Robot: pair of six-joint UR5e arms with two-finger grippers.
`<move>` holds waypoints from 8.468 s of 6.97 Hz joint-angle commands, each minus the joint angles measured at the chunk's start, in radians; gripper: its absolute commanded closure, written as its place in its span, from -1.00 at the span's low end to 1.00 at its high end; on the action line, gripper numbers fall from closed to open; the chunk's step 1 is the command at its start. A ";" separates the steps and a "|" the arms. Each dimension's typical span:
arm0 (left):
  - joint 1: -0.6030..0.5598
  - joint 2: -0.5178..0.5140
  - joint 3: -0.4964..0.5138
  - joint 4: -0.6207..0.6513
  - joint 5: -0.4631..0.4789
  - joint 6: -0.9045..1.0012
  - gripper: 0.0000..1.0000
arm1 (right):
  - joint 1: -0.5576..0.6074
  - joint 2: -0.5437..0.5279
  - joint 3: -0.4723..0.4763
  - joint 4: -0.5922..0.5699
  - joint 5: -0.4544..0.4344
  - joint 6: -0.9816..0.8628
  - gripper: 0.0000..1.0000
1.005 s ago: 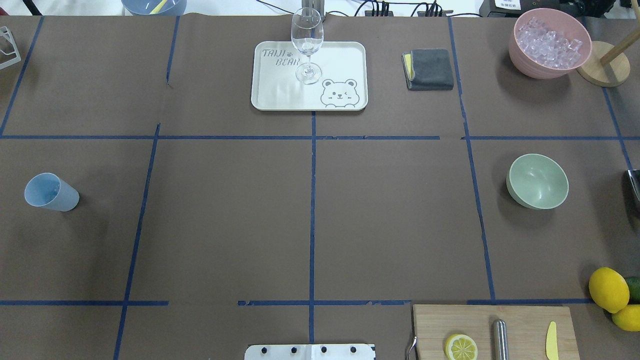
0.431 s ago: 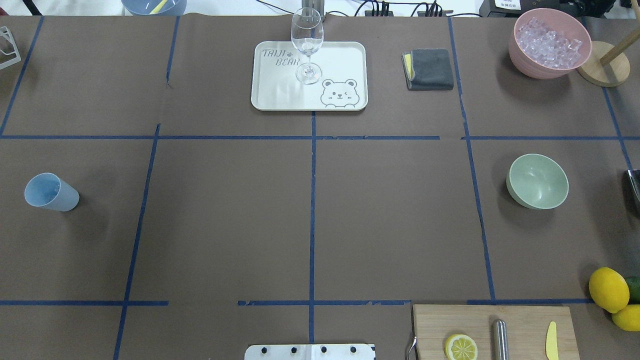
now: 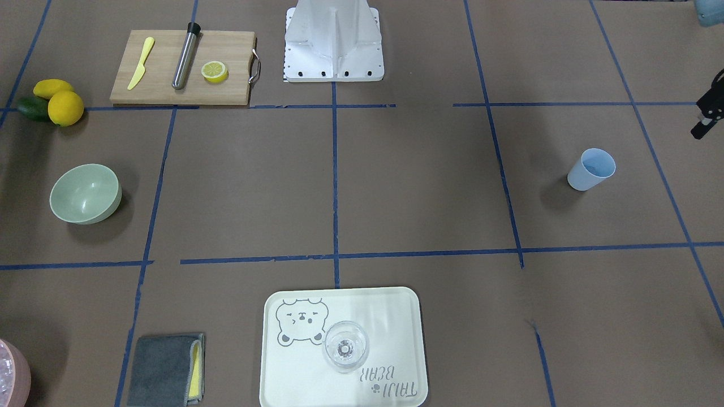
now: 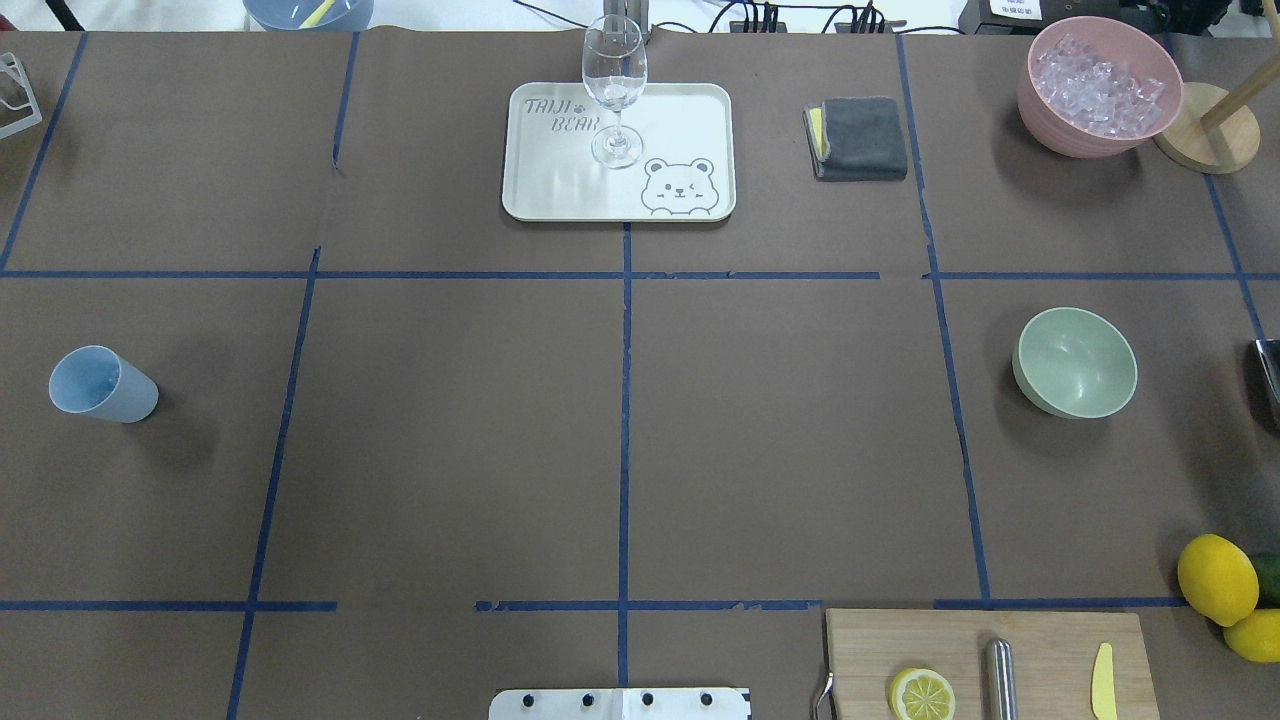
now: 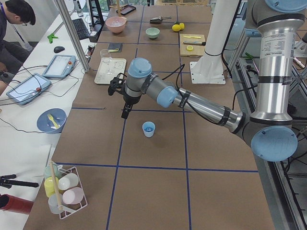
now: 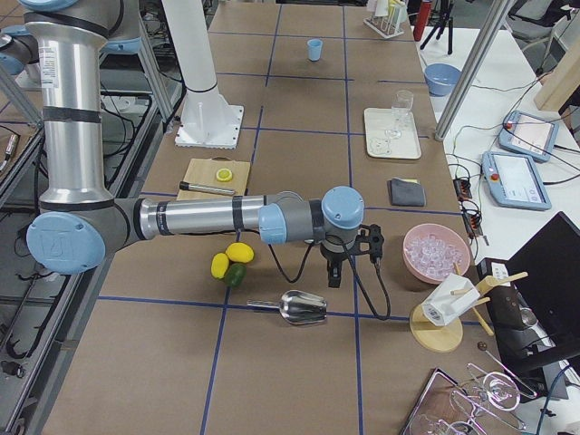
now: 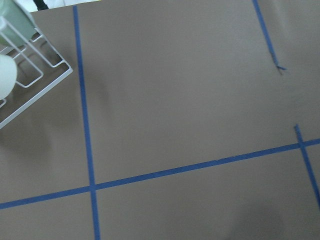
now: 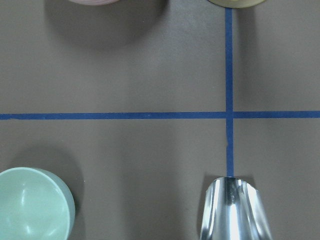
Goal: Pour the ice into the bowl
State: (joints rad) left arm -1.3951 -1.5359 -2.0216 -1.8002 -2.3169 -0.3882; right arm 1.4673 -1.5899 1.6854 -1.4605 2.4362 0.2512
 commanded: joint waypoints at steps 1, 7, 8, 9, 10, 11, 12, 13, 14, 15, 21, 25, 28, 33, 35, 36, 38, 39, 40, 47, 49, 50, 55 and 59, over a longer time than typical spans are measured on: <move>0.130 0.064 -0.168 -0.004 0.132 -0.238 -1.00 | -0.155 -0.057 -0.013 0.311 -0.050 0.341 -1.00; 0.424 0.295 -0.238 -0.327 0.441 -0.551 -1.00 | -0.450 -0.130 -0.012 0.611 -0.218 0.654 -1.00; 0.427 0.295 -0.238 -0.327 0.450 -0.549 -1.00 | -0.481 -0.113 -0.013 0.611 -0.233 0.684 -1.00; 0.430 0.301 -0.236 -0.327 0.452 -0.548 -1.00 | -0.511 -0.110 -0.027 0.609 -0.250 0.691 -1.00; 0.432 0.307 -0.236 -0.327 0.453 -0.545 -1.00 | -0.530 -0.107 -0.039 0.609 -0.259 0.698 -0.89; 0.432 0.307 -0.235 -0.327 0.453 -0.545 -1.00 | -0.529 -0.108 -0.036 0.611 -0.253 0.704 0.59; 0.432 0.309 -0.233 -0.327 0.453 -0.545 -0.99 | -0.529 -0.108 -0.041 0.609 -0.243 0.691 1.00; 0.435 0.309 -0.221 -0.329 0.474 -0.545 -0.98 | -0.527 -0.108 -0.038 0.611 -0.240 0.691 1.00; 0.444 0.313 -0.203 -0.373 0.481 -0.546 -0.99 | -0.525 -0.111 -0.032 0.611 -0.238 0.691 1.00; 0.453 0.362 -0.198 -0.445 0.484 -0.549 -0.98 | -0.525 -0.114 -0.020 0.611 -0.211 0.694 1.00; 0.690 0.594 -0.193 -0.746 0.777 -0.697 -0.98 | -0.572 0.196 0.092 0.557 -0.058 1.132 1.00; 1.106 0.594 -0.114 -0.743 1.189 -1.052 -0.99 | -0.829 0.633 0.033 0.170 -0.302 1.272 1.00; 1.188 0.498 0.062 -0.745 1.407 -1.130 -0.99 | -0.958 0.876 -0.220 0.169 -0.439 1.369 1.00; 1.200 0.393 0.201 -0.749 1.573 -1.130 -0.98 | -1.045 1.022 -0.446 0.178 -0.453 1.384 1.00; 1.200 0.309 0.298 -0.751 1.622 -1.129 -0.98 | -1.055 1.034 -0.463 0.180 -0.495 1.384 1.00; 1.200 0.304 0.305 -0.751 1.623 -1.127 -0.98 | -1.055 1.042 -0.484 0.180 -0.503 1.384 1.00; 1.197 0.306 0.313 -0.751 1.625 -1.123 -0.98 | -1.055 1.060 -0.484 0.180 -0.514 1.387 -1.00; 1.199 0.301 0.329 -0.754 1.624 -1.121 -0.98 | -1.055 1.064 -0.484 0.180 -0.514 1.392 -1.00; 1.199 0.301 0.334 -0.755 1.624 -1.121 -0.98 | -1.055 1.065 -0.483 0.180 -0.514 1.399 -1.00; 1.135 0.244 0.371 -0.777 1.620 -1.037 -0.94 | -0.967 1.019 -0.354 0.086 -0.500 1.275 -1.00; 1.116 0.240 0.391 -0.781 1.616 -1.034 -0.88 | -0.953 0.992 -0.325 0.084 -0.508 1.275 -1.00; 1.105 0.240 0.393 -0.794 1.613 -1.026 -0.88 | -0.946 0.973 -0.310 0.084 -0.509 1.271 -1.00; 0.962 0.151 0.333 -0.911 1.528 -0.621 1.00 | -0.934 0.823 -0.144 0.084 -0.511 1.249 -1.00; 0.900 0.022 0.221 -0.901 1.454 -0.463 1.00 | -0.937 0.642 0.040 0.095 -0.516 1.248 -1.00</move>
State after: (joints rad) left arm -0.4933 -1.4483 -1.7850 -2.7054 -0.8359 -0.8609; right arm 0.5334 -0.8924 1.6666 -1.3683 1.9223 1.4992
